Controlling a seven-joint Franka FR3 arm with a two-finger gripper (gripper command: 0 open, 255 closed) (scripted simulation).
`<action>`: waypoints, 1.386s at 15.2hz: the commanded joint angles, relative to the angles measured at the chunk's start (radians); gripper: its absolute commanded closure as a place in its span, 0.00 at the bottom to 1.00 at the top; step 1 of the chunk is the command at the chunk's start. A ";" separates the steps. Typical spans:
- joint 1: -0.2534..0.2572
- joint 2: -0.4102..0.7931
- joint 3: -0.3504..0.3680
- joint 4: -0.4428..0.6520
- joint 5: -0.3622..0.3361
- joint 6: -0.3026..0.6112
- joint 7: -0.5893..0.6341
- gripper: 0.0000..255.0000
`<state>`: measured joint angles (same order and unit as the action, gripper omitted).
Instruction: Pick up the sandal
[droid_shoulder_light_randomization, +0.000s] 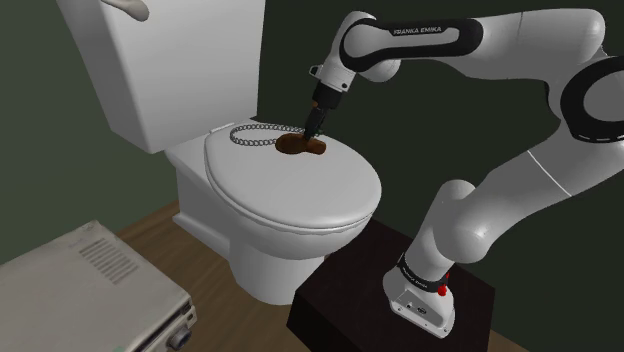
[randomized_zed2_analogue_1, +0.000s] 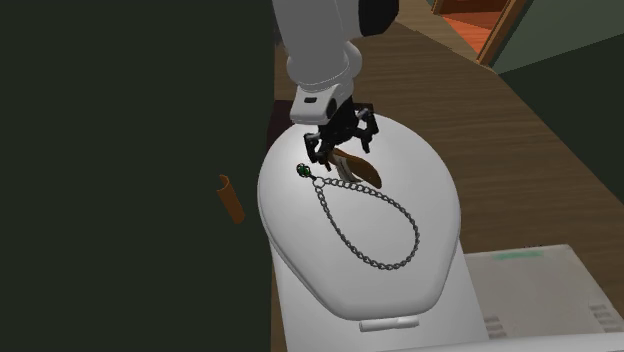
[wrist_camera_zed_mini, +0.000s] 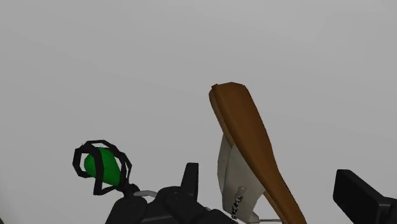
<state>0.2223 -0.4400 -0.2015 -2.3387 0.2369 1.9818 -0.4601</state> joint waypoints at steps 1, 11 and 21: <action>0.001 0.005 -0.002 -0.024 0.004 0.027 -0.010 0.00; 0.001 0.011 -0.004 -0.038 0.007 0.047 -0.018 1.00; -0.001 -0.006 0.001 0.039 -0.004 -0.044 0.011 1.00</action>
<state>0.2223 -0.4434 -0.2007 -2.3090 0.2340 1.9508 -0.4523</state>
